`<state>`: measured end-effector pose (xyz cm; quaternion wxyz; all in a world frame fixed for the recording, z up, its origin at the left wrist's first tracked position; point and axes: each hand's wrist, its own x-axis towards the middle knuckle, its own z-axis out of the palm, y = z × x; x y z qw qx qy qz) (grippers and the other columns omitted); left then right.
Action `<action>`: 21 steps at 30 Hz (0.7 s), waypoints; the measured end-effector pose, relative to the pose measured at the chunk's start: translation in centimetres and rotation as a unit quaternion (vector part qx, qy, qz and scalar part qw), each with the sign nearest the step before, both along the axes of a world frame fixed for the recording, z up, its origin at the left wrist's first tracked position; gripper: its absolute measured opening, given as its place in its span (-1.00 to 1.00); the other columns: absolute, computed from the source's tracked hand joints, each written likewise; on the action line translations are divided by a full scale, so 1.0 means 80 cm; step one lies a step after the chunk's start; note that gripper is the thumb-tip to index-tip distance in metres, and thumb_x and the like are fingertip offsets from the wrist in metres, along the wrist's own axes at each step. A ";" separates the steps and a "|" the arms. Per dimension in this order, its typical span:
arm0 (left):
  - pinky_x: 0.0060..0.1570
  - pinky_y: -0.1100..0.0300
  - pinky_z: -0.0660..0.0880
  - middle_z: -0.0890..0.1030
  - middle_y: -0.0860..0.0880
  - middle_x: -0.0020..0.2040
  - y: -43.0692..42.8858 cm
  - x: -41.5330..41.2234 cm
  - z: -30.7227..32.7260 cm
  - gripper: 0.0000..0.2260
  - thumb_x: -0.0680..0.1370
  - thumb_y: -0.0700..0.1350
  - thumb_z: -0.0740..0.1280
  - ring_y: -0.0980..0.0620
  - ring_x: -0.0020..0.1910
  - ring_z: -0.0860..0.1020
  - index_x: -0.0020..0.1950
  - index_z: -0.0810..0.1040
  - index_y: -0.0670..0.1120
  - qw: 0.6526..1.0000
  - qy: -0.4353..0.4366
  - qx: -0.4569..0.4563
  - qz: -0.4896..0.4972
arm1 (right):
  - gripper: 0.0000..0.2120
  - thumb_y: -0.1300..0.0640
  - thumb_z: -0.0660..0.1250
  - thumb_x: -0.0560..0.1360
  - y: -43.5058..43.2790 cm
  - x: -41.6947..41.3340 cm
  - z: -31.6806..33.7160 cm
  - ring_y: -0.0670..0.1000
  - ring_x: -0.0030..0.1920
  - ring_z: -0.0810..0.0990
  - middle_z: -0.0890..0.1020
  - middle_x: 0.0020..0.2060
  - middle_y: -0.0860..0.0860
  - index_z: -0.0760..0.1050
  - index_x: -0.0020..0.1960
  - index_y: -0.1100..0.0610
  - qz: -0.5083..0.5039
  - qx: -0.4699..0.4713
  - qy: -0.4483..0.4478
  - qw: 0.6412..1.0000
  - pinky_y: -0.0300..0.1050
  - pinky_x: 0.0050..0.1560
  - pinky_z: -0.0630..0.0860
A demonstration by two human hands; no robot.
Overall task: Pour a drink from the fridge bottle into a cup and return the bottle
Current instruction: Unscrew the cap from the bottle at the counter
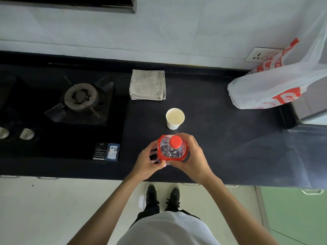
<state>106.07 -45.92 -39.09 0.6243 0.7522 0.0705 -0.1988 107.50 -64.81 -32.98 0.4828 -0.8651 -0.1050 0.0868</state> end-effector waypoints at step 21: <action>0.20 0.54 0.35 0.45 0.26 0.36 0.000 0.024 0.078 -0.27 0.32 0.03 0.63 0.29 0.34 0.42 0.40 0.36 0.25 0.963 -0.222 0.093 -0.117 | -0.41 -0.40 0.16 0.50 0.041 0.026 0.115 0.04 -0.51 0.35 0.36 -0.53 -0.03 0.36 -0.39 0.10 0.039 -0.473 -0.139 0.869 -0.11 -0.25 0.34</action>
